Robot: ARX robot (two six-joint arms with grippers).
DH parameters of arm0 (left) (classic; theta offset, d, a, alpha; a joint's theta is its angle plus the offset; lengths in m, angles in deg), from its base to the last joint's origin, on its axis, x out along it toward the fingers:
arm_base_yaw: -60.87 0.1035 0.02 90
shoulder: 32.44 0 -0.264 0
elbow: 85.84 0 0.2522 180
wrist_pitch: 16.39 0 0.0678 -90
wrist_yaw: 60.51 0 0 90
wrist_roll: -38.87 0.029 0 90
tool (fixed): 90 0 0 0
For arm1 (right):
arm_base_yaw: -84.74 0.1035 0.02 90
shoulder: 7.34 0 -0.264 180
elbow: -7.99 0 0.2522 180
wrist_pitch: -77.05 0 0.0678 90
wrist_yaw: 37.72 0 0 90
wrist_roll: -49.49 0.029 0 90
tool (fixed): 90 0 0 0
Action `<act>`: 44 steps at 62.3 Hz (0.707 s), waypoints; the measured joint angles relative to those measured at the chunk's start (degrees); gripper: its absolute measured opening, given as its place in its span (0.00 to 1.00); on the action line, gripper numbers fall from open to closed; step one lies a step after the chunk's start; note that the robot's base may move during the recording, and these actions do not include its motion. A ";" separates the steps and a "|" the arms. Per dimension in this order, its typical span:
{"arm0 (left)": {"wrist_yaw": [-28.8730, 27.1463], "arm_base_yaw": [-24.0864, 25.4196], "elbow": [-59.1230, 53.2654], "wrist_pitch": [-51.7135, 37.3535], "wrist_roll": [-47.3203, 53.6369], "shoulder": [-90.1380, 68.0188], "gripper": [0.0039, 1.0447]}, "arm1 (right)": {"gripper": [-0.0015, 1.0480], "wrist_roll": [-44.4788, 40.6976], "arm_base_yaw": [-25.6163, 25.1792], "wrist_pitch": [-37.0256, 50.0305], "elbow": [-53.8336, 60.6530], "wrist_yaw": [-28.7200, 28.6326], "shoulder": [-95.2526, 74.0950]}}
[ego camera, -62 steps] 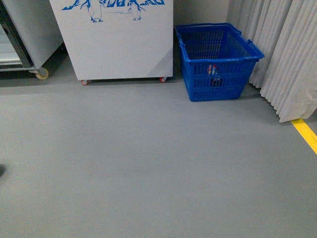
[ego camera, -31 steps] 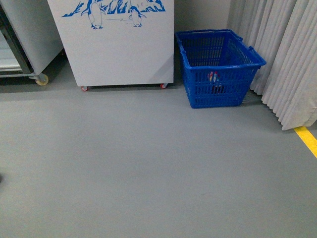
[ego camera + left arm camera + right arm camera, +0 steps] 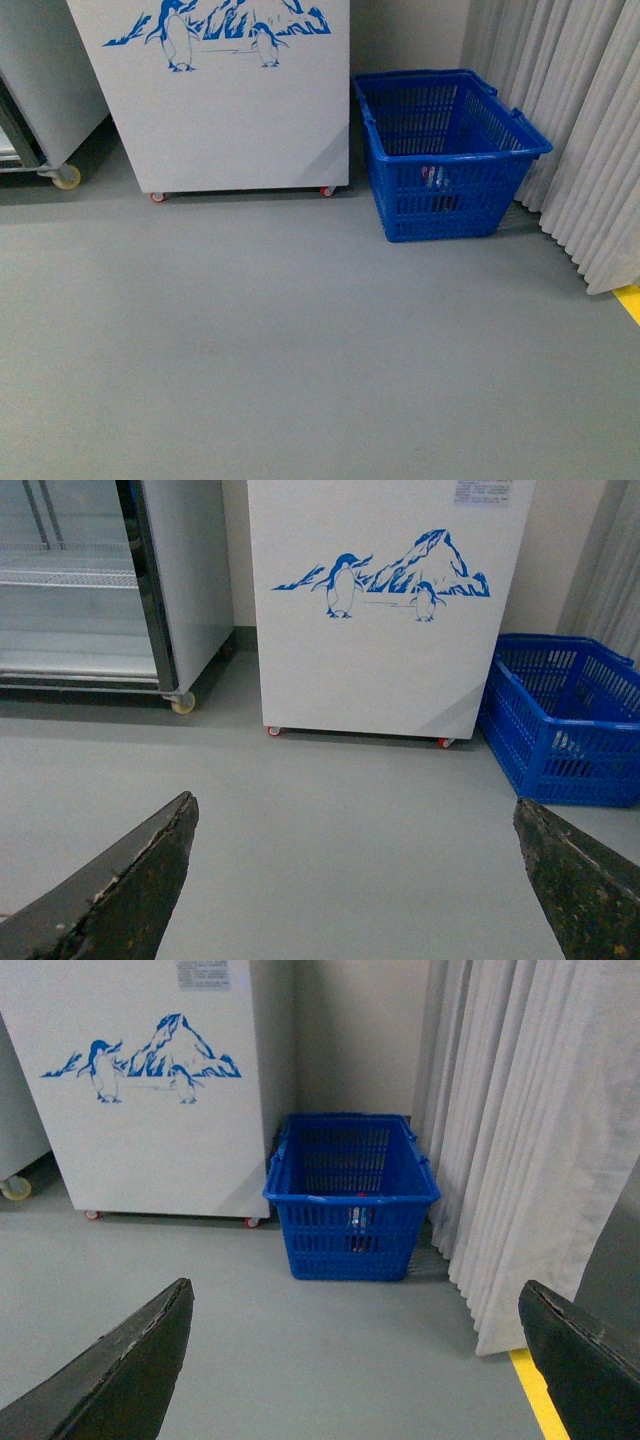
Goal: Put drink in fridge
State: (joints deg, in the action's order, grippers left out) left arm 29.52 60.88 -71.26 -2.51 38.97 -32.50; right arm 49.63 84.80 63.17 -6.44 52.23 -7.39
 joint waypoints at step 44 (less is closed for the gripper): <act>-0.02 0.00 0.00 0.00 0.00 0.02 0.92 | 0.93 0.00 -0.04 0.00 0.00 -0.13 0.00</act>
State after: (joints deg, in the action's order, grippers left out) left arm 29.50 60.88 -71.26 -2.51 38.97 -32.48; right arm 49.63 84.75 63.17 -6.44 52.10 -7.39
